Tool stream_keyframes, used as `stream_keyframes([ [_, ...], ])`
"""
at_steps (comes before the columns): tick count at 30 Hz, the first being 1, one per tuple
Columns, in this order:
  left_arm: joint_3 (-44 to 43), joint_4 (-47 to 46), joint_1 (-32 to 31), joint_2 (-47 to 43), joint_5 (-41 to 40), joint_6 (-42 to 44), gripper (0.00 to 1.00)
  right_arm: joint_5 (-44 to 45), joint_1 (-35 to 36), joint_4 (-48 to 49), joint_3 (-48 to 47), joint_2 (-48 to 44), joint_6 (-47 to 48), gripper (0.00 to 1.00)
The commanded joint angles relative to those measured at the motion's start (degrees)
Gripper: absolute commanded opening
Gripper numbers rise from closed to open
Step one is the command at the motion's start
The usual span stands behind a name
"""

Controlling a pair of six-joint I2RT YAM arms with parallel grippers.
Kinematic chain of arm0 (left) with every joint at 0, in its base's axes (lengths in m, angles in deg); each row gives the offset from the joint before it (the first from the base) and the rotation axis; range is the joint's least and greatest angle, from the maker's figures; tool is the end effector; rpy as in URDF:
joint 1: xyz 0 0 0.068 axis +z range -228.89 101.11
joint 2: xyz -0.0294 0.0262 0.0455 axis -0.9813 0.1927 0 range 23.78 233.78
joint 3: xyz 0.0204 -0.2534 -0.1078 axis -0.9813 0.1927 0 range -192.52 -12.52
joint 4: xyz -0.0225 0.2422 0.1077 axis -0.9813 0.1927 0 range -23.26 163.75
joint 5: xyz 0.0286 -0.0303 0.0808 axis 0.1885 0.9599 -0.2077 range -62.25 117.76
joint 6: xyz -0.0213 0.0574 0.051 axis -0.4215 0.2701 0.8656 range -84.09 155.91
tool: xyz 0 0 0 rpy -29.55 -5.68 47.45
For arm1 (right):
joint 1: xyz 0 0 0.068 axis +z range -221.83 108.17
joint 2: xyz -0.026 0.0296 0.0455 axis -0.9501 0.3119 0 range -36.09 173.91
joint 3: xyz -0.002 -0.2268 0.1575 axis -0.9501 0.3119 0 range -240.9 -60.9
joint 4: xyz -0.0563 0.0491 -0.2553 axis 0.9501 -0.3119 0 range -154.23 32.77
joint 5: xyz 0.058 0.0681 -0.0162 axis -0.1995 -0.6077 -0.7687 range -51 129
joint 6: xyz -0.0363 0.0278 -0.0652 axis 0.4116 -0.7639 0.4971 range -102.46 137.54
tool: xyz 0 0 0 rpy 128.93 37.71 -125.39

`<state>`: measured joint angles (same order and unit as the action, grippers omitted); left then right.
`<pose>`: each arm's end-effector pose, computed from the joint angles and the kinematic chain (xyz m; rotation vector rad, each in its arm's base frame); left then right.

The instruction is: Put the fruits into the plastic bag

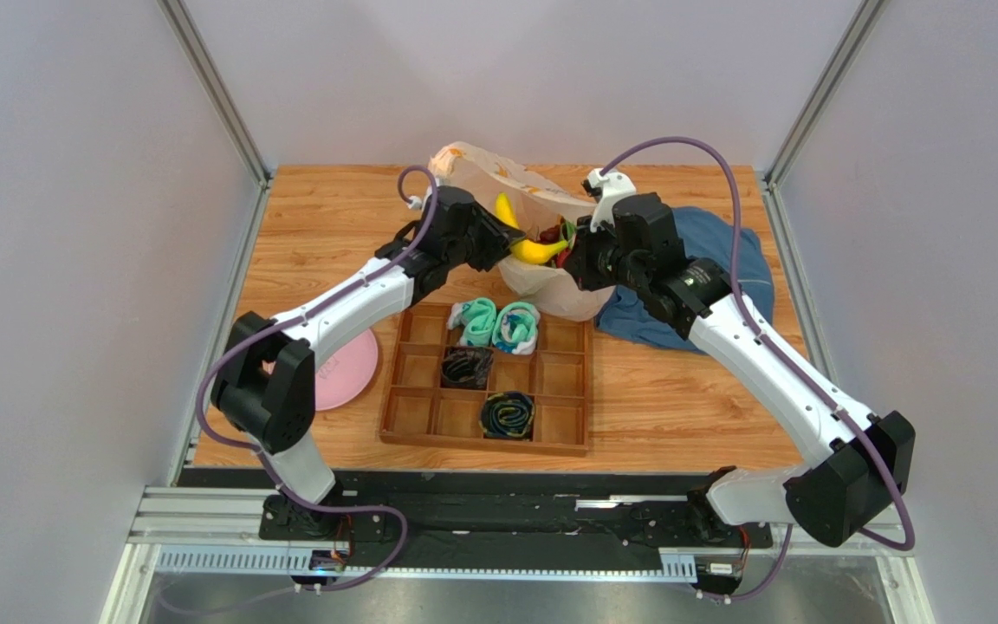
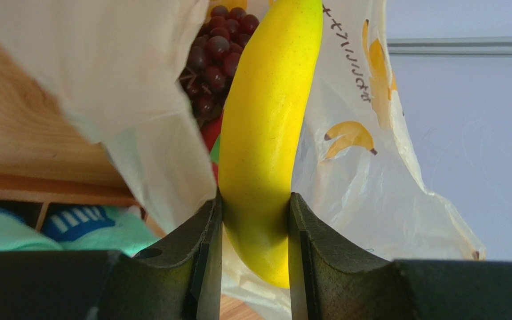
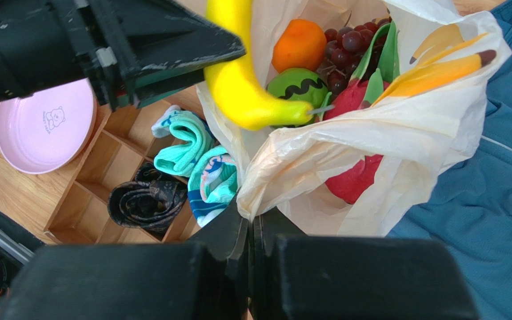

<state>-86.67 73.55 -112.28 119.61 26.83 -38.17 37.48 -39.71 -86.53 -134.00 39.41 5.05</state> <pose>0.3571 -0.2341 0.2750 -0.8001 2.1262 -1.0794 0.2756 0.1751 0.3469 -0.3844 2.1286 0.4843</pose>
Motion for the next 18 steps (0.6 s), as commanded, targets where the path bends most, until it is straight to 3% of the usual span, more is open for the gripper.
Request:
stream_keyframes([
  [1,-7.39,-0.66,-0.19,4.17,0.49,0.43,0.23,0.38,0.22,1.88,-0.99,-1.5,0.54,0.04],
  [8,-13.47,1.62,-0.01,8.58,2.59,3.15,0.39,0.73,0.14,1.26,-1.61,-1.41,0.71,0.04],
  [10,-14.96,2.86,-0.01,9.37,3.04,4.29,0.49,0.73,0.22,1.17,-1.61,-1.24,0.63,0.04],
  [11,-15.32,3.03,-0.01,9.55,3.47,5.52,0.67,0.82,0.22,1.17,-1.61,-1.24,0.63,0.04],
  [14,-16.38,3.83,0.08,9.55,3.83,8.15,0.71,0.82,0.22,1.17,-1.78,-1.06,0.8,0.04],
  [17,-16.55,3.74,0.08,8.76,3.92,10.88,0.87,0.73,0.31,1.09,-1.87,-0.97,0.71,0.04],
  [18,-16.64,3.83,0.08,8.32,3.83,11.67,0.87,0.64,0.23,1.17,-1.78,-1.06,0.63,0.04],
])
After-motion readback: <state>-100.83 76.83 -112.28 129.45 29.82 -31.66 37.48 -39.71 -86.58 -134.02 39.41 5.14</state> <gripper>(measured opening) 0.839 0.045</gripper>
